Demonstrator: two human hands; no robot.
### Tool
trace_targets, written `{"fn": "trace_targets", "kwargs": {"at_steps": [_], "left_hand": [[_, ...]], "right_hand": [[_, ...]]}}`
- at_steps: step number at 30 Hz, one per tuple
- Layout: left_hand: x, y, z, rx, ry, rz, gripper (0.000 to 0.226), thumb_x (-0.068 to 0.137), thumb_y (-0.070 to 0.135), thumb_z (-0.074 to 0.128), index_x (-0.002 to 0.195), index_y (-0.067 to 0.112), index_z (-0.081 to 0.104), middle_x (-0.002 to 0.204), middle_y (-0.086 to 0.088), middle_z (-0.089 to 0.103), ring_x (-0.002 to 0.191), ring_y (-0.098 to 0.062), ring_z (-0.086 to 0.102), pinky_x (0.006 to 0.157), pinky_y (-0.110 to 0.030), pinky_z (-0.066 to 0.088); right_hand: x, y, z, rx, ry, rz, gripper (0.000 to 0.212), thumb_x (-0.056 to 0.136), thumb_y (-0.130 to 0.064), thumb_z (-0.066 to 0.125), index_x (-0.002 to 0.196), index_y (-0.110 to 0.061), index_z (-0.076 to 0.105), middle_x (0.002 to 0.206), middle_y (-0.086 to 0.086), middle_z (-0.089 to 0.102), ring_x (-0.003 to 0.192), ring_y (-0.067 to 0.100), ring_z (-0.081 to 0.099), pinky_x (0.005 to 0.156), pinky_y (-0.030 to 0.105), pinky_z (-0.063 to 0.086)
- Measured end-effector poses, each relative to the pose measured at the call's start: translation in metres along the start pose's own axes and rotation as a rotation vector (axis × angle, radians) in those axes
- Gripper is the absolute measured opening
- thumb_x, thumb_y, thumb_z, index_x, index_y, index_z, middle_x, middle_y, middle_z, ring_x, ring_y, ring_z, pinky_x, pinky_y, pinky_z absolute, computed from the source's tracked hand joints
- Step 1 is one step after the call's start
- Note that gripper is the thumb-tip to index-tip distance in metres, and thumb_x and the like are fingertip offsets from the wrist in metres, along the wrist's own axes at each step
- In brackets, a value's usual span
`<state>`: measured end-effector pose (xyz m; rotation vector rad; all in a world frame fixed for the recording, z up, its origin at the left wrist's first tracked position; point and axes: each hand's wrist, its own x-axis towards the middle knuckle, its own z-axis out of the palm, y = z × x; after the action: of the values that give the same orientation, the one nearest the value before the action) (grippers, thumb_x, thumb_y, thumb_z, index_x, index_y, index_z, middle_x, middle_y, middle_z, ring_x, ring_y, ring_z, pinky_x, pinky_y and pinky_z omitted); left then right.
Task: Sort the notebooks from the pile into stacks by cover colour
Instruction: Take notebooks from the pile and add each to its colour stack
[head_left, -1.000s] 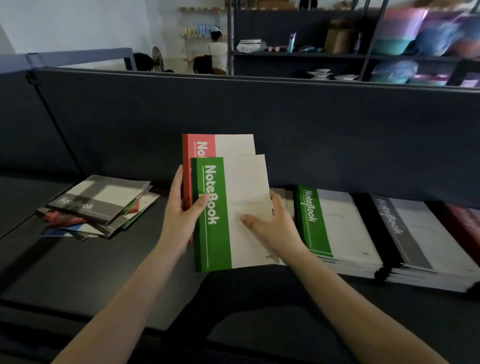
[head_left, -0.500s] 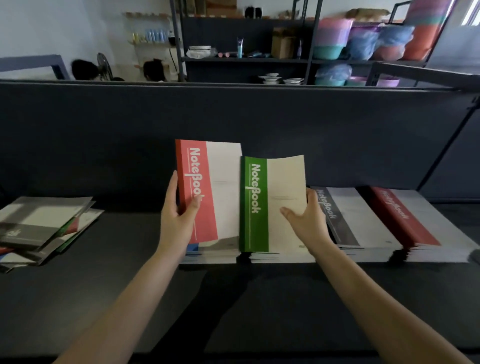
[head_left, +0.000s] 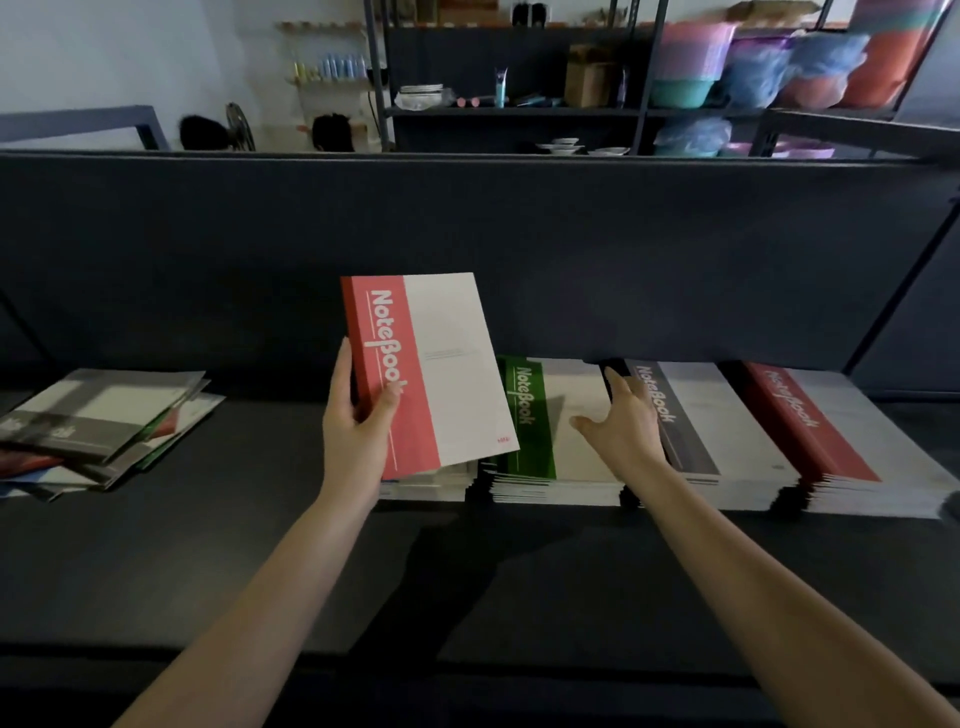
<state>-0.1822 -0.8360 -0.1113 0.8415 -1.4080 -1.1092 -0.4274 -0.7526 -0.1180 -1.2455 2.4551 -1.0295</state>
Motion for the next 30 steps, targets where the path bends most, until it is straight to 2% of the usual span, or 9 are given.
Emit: {"fn": "trace_targets", "kwargs": {"at_steps": [4, 8, 11, 17, 21, 24, 25, 28, 30], "left_hand": [[-0.011, 0.007, 0.016, 0.018, -0.048, -0.019, 0.066, 0.084, 0.038, 0.058, 0.143, 0.038, 0.028, 0.131, 0.014, 0.049, 0.115, -0.006, 0.054, 0.089, -0.027, 0.048], [-0.022, 0.010, 0.044, 0.033, -0.086, -0.025, 0.064, 0.088, 0.035, 0.058, 0.145, 0.036, 0.026, 0.123, 0.022, 0.048, 0.106, 0.001, 0.055, 0.081, -0.020, 0.047], [-0.031, 0.011, 0.070, 0.016, -0.132, -0.024, 0.069, 0.086, 0.041, 0.058, 0.146, 0.037, 0.025, 0.132, 0.015, 0.047, 0.113, -0.005, 0.054, 0.087, -0.028, 0.048], [-0.049, 0.011, 0.126, -0.011, -0.291, -0.043, 0.059, 0.093, 0.032, 0.057, 0.143, 0.041, 0.027, 0.134, 0.015, 0.045, 0.117, -0.003, 0.050, 0.090, -0.027, 0.046], [-0.070, 0.013, 0.167, 0.100, -0.443, 0.022, 0.057, 0.096, 0.029, 0.054, 0.147, 0.029, 0.029, 0.136, 0.017, 0.041, 0.111, 0.007, 0.047, 0.078, -0.004, 0.045], [-0.085, 0.011, 0.199, 0.169, -0.568, 0.039, 0.059, 0.097, 0.026, 0.054, 0.149, 0.028, 0.025, 0.139, 0.011, 0.042, 0.124, -0.005, 0.045, 0.099, -0.015, 0.039], [-0.088, 0.010, 0.209, 0.223, -0.614, 0.084, 0.059, 0.097, 0.024, 0.054, 0.148, 0.027, 0.026, 0.141, 0.012, 0.041, 0.126, -0.004, 0.042, 0.100, -0.011, 0.034], [-0.095, 0.010, 0.241, 0.387, -0.723, 0.266, 0.052, 0.096, 0.021, 0.055, 0.145, 0.023, 0.036, 0.145, 0.009, 0.039, 0.126, 0.005, 0.032, 0.087, 0.008, 0.024], [-0.093, 0.006, 0.263, 0.457, -0.773, 0.340, 0.048, 0.097, 0.025, 0.054, 0.143, 0.024, 0.039, 0.150, 0.006, 0.035, 0.134, -0.002, 0.030, 0.101, -0.002, 0.026]], "right_hand": [[-0.017, -0.006, -0.006, 0.118, 0.094, -0.164, 0.055, 0.094, -0.033, 0.057, 0.143, -0.014, 0.039, 0.144, 0.005, 0.041, 0.130, 0.020, 0.041, 0.097, 0.023, 0.031], [-0.037, -0.011, -0.016, 0.498, -0.120, -0.127, 0.054, 0.095, -0.048, 0.044, 0.140, -0.020, 0.043, 0.127, -0.004, 0.056, 0.118, 0.011, 0.053, 0.096, 0.028, 0.045], [-0.049, -0.004, -0.028, 0.512, -0.205, -0.151, 0.060, 0.091, -0.047, 0.053, 0.143, -0.028, 0.032, 0.124, -0.006, 0.057, 0.111, 0.012, 0.057, 0.083, 0.026, 0.052], [-0.061, 0.042, -0.067, 0.540, -0.030, -0.119, 0.065, 0.090, -0.018, 0.063, 0.142, -0.030, 0.026, 0.128, -0.005, 0.055, 0.114, 0.013, 0.055, 0.088, 0.032, 0.054], [-0.063, 0.086, -0.101, 0.578, 0.092, -0.012, 0.063, 0.091, -0.016, 0.063, 0.143, -0.032, 0.031, 0.108, -0.017, 0.056, 0.104, 0.011, 0.059, 0.073, 0.022, 0.054], [-0.064, 0.117, -0.129, 0.594, 0.203, 0.040, 0.058, 0.091, -0.011, 0.061, 0.141, -0.029, 0.037, 0.123, -0.009, 0.056, 0.106, 0.013, 0.059, 0.071, 0.022, 0.055], [-0.065, 0.127, -0.138, 0.614, 0.239, 0.069, 0.055, 0.091, -0.009, 0.061, 0.139, -0.029, 0.041, 0.123, -0.004, 0.058, 0.103, 0.014, 0.060, 0.072, 0.025, 0.056], [-0.069, 0.156, -0.161, 0.602, 0.350, 0.201, 0.039, 0.090, -0.013, 0.063, 0.123, -0.029, 0.054, 0.103, 0.001, 0.066, 0.086, 0.013, 0.064, 0.071, 0.032, 0.057], [-0.070, 0.175, -0.172, 0.565, 0.416, 0.268, 0.035, 0.088, -0.017, 0.066, 0.118, -0.031, 0.057, 0.102, 0.003, 0.067, 0.088, 0.017, 0.065, 0.075, 0.038, 0.058]]}}
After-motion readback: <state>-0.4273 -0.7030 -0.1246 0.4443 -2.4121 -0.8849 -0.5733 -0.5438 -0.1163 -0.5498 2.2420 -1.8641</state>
